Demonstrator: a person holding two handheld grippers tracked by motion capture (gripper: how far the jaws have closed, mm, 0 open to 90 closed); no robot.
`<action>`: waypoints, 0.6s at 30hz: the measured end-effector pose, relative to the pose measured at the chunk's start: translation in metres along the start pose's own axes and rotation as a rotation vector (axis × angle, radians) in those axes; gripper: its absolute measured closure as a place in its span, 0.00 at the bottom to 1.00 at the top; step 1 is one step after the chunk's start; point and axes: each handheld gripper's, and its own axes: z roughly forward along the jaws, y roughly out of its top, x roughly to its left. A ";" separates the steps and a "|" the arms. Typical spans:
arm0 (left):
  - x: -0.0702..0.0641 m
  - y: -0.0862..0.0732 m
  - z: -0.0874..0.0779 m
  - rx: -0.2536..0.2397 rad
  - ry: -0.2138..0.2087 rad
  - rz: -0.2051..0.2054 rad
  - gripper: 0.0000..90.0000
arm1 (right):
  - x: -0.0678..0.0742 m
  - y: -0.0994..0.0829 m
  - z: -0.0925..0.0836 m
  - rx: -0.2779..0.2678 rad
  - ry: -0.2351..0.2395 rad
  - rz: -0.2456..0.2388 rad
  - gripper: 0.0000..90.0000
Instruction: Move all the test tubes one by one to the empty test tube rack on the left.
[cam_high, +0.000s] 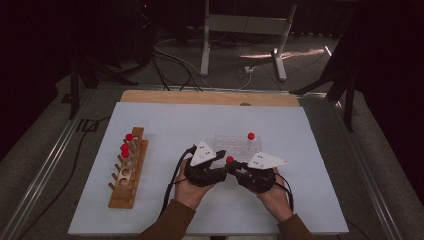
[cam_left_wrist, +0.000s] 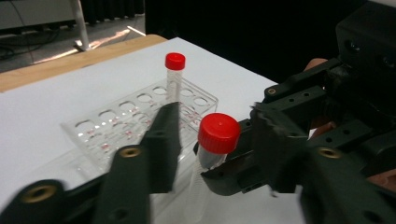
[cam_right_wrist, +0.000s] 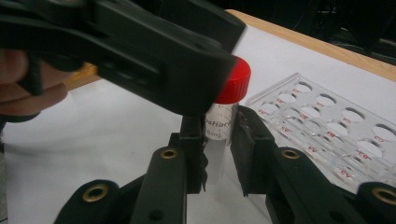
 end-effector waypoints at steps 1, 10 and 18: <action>0.000 0.000 0.001 0.007 0.001 0.001 0.66 | 0.000 0.000 0.000 0.001 0.001 0.000 0.82; -0.003 -0.002 0.003 0.013 0.028 0.005 0.79 | 0.000 0.000 0.000 0.001 0.011 -0.002 0.80; 0.003 0.000 -0.005 -0.006 0.044 -0.023 0.79 | -0.004 0.000 0.000 -0.006 0.051 0.018 0.46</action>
